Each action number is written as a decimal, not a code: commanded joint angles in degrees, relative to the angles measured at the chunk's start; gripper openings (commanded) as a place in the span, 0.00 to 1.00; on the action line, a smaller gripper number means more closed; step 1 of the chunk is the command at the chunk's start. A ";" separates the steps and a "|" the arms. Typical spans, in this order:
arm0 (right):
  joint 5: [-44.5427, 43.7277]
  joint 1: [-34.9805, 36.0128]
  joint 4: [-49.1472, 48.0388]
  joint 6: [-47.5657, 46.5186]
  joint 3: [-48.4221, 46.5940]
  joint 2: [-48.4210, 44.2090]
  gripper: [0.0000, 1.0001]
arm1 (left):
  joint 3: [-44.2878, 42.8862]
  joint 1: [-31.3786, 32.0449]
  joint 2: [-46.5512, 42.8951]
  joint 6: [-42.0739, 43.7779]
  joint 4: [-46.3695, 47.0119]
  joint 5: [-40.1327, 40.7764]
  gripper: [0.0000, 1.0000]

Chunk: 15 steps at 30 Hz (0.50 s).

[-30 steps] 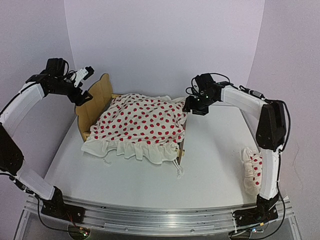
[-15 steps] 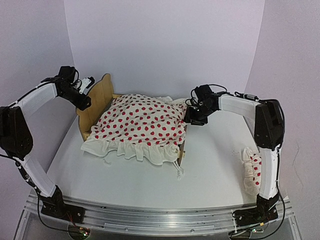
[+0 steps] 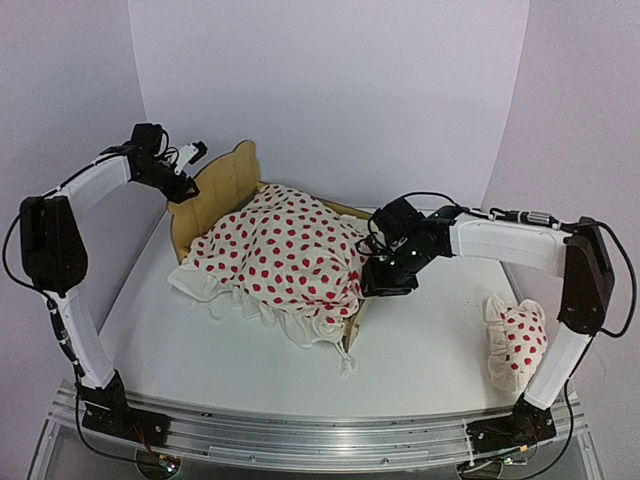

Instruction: Set up the pet bed

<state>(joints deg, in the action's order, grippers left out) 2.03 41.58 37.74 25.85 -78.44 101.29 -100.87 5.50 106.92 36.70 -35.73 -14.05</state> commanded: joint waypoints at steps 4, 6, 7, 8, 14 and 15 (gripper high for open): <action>1.18 3.63 13.88 3.00 0.83 -10.01 0.52 | -21.12 0.70 16.67 -1.88 6.30 -6.49 0.56; 0.36 2.00 16.20 3.88 -0.58 -12.01 0.54 | -27.51 0.74 19.15 -3.16 4.94 -7.42 0.62; 0.99 0.54 17.15 4.04 -1.98 -12.51 0.54 | -28.35 0.74 19.01 -3.81 5.07 -7.82 0.64; 1.67 -1.34 18.36 3.89 -3.53 -12.83 0.54 | -28.54 0.72 18.52 -4.43 5.47 -8.34 0.66; 3.03 -17.30 22.78 -5.23 -20.16 -6.06 0.56 | -23.62 1.11 10.70 -5.83 3.22 -14.06 0.69; 3.05 -20.17 22.80 -6.93 -24.14 -2.91 0.56 | -23.18 1.17 9.33 -5.46 0.30 -15.62 0.69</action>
<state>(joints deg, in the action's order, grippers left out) 4.82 30.95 57.80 25.75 -90.41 92.10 -125.42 6.47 124.03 32.60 -31.48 -23.38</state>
